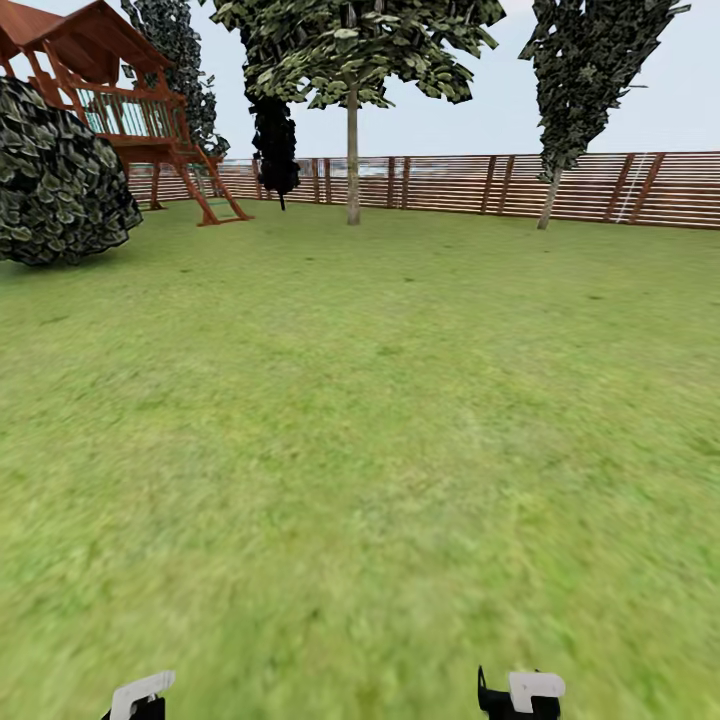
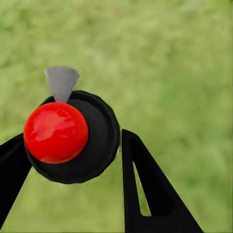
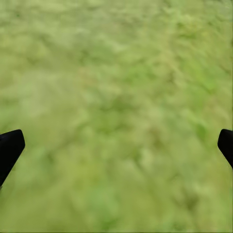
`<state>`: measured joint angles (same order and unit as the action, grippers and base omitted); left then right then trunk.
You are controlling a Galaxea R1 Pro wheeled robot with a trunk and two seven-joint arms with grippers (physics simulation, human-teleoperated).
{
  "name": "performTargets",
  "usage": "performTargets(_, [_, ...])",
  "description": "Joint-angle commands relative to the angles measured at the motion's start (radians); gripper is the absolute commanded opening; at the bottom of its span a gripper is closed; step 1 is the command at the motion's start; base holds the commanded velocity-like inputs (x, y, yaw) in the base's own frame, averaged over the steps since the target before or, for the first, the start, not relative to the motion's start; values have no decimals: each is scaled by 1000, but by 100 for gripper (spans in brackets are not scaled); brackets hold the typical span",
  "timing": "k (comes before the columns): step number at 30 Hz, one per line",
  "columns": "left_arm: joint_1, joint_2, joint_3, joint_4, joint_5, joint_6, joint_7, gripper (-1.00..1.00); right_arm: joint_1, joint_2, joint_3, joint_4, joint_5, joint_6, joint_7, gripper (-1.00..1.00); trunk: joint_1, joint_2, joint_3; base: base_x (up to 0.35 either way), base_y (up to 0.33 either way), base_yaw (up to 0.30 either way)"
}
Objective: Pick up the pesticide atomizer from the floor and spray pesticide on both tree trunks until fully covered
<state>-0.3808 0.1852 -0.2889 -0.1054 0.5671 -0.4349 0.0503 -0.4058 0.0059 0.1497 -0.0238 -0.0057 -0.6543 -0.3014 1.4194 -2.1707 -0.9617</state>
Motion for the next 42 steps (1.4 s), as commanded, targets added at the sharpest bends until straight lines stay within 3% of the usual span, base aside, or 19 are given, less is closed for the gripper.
performTargets(1, [1,0,-9,0,3,-2,5,-100,-1,0,8,1,0,-1,-8,100,0,0,-1,345,0,0])
performTargets(42, [2,-2,-10,-2,2,-2,5,-100,0,0,8,1,0,-1,-8,100,0,0,-1,345,0,0])
